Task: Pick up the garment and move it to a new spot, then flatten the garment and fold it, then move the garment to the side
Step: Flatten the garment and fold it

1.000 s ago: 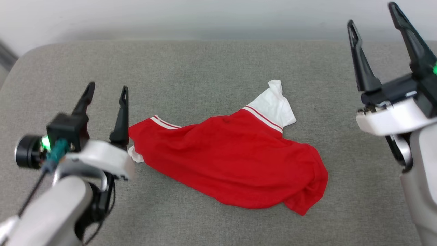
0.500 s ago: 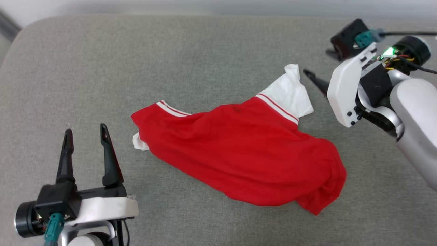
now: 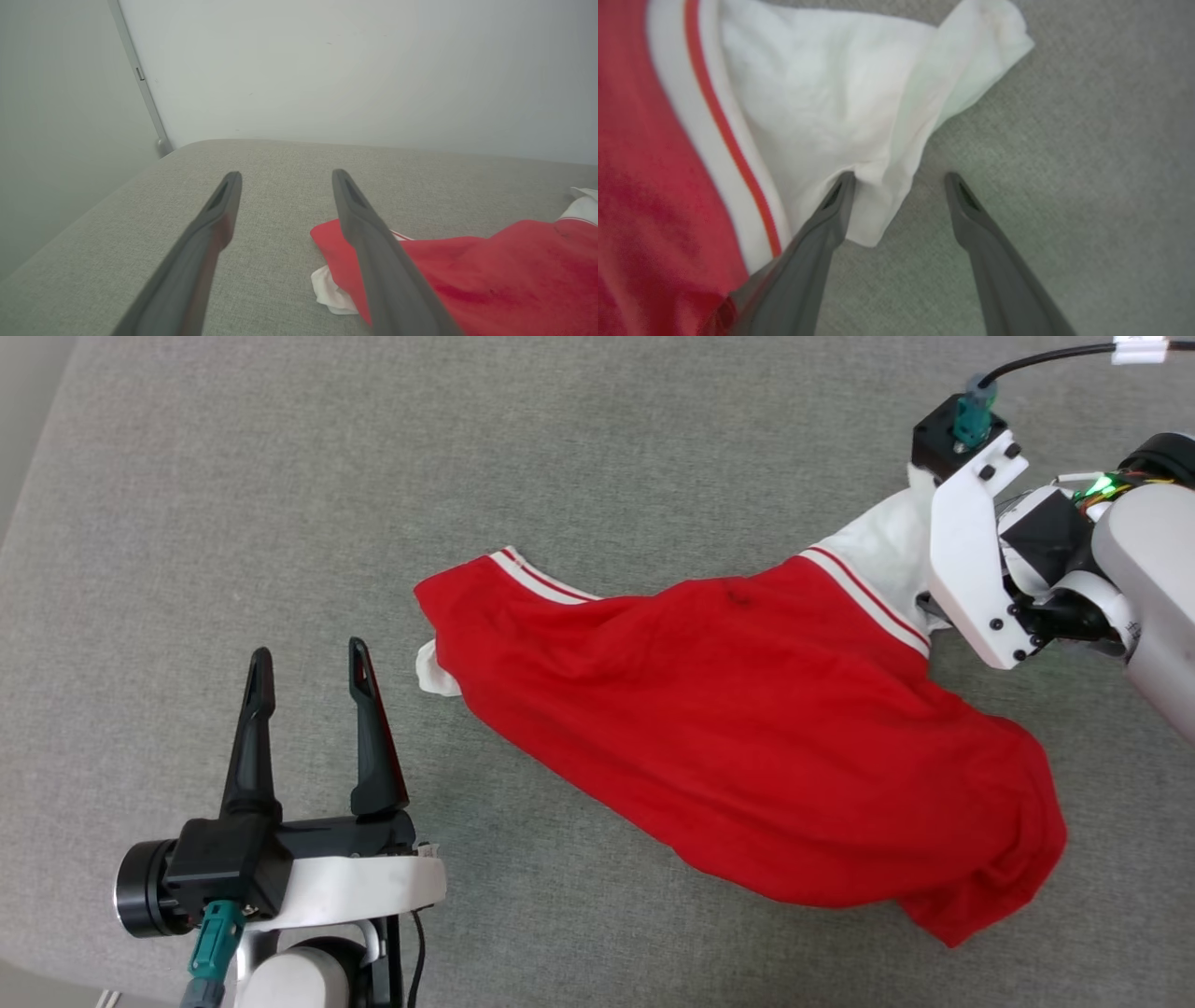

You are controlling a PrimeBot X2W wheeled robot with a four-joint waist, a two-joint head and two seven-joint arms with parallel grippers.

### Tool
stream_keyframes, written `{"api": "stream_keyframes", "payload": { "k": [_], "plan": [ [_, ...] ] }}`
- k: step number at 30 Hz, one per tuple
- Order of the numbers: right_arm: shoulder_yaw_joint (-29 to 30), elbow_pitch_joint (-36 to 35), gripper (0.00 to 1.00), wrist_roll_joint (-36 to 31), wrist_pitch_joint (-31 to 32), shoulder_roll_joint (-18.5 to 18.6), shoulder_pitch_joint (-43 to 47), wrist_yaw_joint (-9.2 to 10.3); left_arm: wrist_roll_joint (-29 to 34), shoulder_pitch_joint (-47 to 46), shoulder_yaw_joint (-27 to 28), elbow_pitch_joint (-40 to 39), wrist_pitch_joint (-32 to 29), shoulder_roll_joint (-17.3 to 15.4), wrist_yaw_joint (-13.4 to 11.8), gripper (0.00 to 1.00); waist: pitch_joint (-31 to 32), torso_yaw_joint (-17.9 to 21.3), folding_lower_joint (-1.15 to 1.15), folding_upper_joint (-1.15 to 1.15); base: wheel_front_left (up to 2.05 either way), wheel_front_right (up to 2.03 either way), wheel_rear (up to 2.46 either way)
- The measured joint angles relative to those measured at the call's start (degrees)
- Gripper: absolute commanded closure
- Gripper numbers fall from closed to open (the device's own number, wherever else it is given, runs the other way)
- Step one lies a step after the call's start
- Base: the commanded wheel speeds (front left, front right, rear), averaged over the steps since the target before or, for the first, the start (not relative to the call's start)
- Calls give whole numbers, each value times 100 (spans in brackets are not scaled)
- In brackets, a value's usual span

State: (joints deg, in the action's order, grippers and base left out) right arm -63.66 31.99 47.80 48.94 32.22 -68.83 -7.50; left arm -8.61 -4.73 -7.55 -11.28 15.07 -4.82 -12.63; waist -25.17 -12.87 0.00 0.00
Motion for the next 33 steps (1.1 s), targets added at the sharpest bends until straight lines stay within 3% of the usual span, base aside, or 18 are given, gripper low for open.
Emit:
{"api": "stream_keyframes", "payload": {
  "k": [5, 6, 7, 8, 15, 23, 28, 33],
  "plan": [
    [-151, 171, 0, 298, -83, 22, -40, 2, 115, -38, 78, 55, 0, 137, 186, 0, -114, -151, -1, 0, 0, 0, 0],
    [-163, 187, 62, 335, -147, 26, -40, 2, 142, -38, 102, 67, 0, 145, 202, 0, -108, -150, -1, 0, 0, 0, 0],
    [-192, 196, 92, 356, -246, 33, -40, 2, 143, -39, 125, 79, 0, 156, 210, 0, -89, -143, -1, 0, 0, 0, 0],
    [-224, 197, 100, 382, -348, 36, -38, 1, 158, -37, 157, 93, 0, 165, 237, 0, -60, -133, 0, 0, 0, 0, 0],
    [-441, -191, 100, 579, -1347, 242, -54, 0, 244, 154, 366, 145, 0, 185, 291, 0, 333, 18, 0, 0, 0, 0, 0],
    [-433, -1214, 100, 787, -2480, 1268, 47, -1, 278, 585, 547, 126, 0, 188, 303, 0, 896, 368, 0, 0, 0, 0, 0],
    [-278, -1603, 100, 931, -2885, 1964, 662, 0, 270, 794, 594, 130, 0, 190, 308, 0, 1120, 658, 0, 0, 0, 0, 0],
    [35, -1686, 100, 1132, -3255, 2374, 1527, 0, 264, 914, 601, 176, 0, 190, 357, 0, 1281, 887, -1, 0, 0, 0, 0]
  ]
}}
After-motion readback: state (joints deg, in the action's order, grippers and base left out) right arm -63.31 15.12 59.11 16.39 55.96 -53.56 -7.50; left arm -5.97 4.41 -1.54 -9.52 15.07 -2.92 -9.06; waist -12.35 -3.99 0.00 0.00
